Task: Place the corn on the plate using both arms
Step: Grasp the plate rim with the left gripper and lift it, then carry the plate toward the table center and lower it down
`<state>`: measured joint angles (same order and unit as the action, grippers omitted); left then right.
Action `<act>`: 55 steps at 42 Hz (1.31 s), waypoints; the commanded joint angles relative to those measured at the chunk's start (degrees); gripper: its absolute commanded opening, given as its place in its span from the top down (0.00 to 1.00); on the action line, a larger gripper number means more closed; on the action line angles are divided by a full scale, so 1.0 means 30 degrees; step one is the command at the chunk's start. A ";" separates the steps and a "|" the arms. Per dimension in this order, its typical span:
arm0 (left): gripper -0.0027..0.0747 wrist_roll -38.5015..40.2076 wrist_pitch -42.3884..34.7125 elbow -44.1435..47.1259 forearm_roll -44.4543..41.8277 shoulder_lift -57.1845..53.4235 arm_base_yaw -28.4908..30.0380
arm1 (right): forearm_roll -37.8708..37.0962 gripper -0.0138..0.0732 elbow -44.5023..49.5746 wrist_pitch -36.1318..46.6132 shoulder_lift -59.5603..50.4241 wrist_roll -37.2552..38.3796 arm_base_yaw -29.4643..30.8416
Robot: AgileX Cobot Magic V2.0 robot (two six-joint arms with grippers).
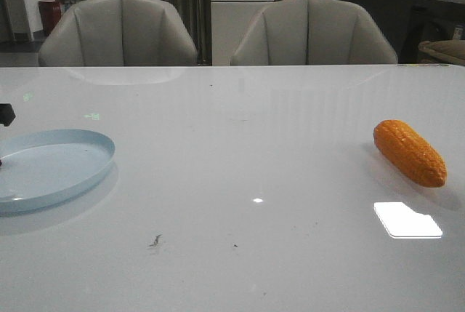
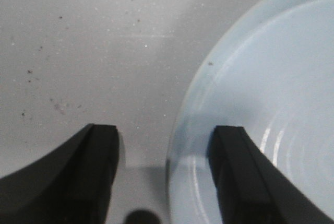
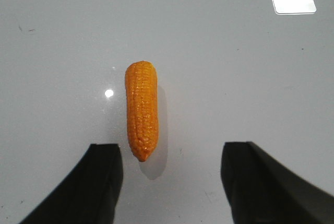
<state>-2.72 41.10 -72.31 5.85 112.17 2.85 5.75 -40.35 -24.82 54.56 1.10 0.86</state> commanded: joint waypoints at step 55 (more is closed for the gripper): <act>0.84 0.0206 0.3093 -1.0203 1.0094 -0.0260 -0.5040 | 0.0014 0.24 -0.0589 0.0348 -0.0176 -0.0070 0.0105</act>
<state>-2.40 53.40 -100.99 33.79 113.28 -10.55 5.75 -40.35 -27.47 54.56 1.10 0.86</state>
